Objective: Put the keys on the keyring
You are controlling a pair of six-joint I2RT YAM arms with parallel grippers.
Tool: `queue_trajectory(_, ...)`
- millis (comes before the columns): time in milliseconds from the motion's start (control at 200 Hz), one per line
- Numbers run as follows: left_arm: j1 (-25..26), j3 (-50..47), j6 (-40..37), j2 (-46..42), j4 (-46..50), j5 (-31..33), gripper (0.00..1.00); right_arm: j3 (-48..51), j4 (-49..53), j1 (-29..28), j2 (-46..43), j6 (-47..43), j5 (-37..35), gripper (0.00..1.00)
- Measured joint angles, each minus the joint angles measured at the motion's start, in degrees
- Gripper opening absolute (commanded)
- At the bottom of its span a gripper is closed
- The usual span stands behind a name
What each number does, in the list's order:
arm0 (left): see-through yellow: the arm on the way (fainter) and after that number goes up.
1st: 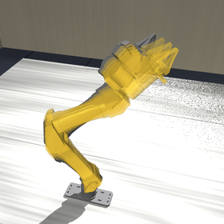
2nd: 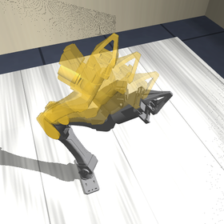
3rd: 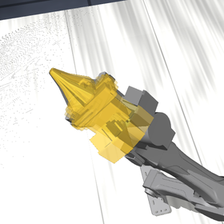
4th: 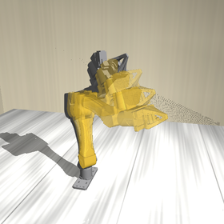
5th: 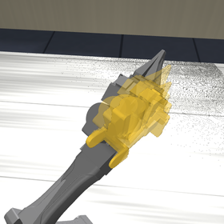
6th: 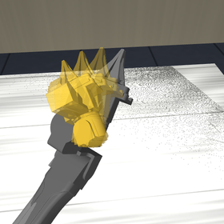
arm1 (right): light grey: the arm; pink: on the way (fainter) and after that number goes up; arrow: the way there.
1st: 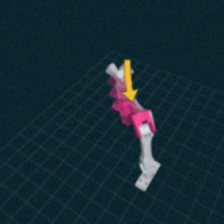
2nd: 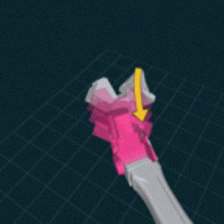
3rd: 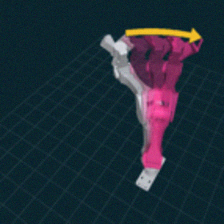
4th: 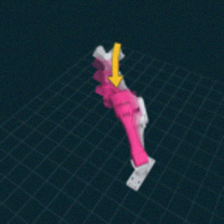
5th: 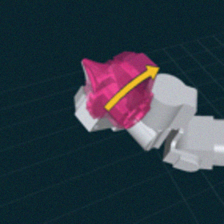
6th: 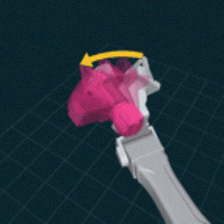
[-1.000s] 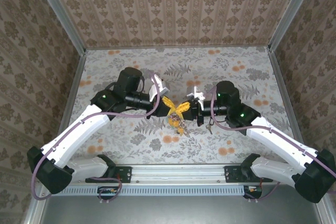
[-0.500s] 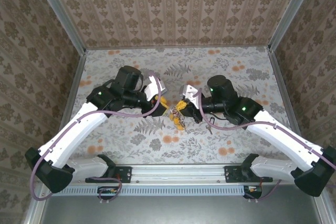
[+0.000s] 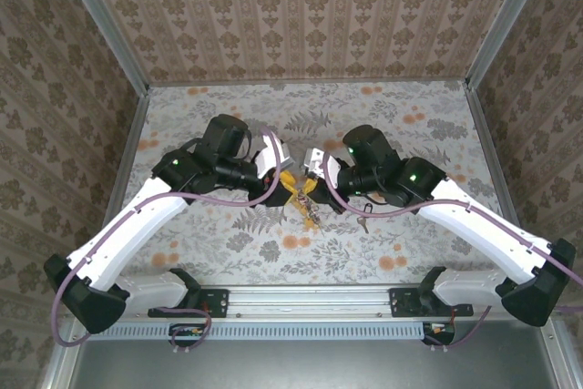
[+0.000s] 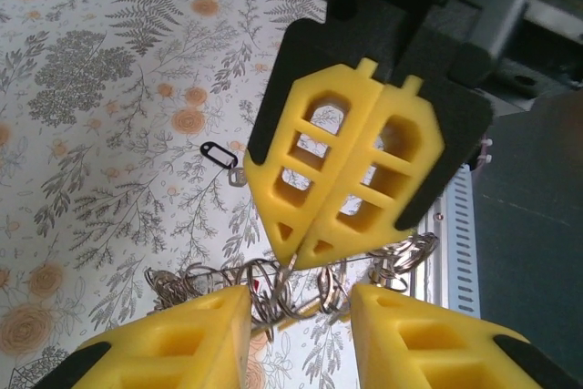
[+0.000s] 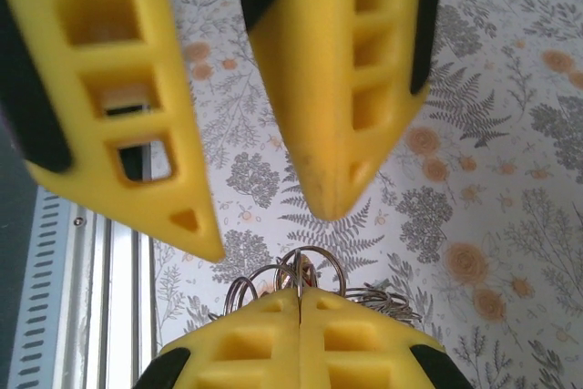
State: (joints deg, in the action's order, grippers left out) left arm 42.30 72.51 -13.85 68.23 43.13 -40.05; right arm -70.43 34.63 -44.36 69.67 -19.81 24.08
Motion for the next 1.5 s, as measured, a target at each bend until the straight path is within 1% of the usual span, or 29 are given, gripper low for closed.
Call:
queue_trajectory(175, 0.04, -0.59, -0.52, 0.96, -0.66, -0.33, 0.27, -1.22, 1.73, -0.83, 0.48, -0.68, 1.46, 0.00)
queue_trajectory(300, 0.07, -0.61, -1.03, 1.18, -0.68, -1.18, 0.19, -1.55, 2.75, -0.79, 0.55, -1.07, 1.62, 0.00)
queue_trajectory(340, 0.13, -0.61, -1.05, 1.18, -0.66, -1.53, 0.18, -1.75, 2.97, -0.79, 0.57, -1.09, 1.62, 0.00)
queue_trajectory(880, 1.49, -0.39, -1.46, 1.86, 1.73, -1.77, 0.18, -2.29, 6.93, -0.24, 0.85, -1.57, 3.78, 0.00)
queue_trajectory(1500, 3.02, 0.66, -1.40, 1.14, 3.87, -3.26, 0.19, -2.29, 6.97, 0.09, 0.79, -5.18, 6.25, 0.00)
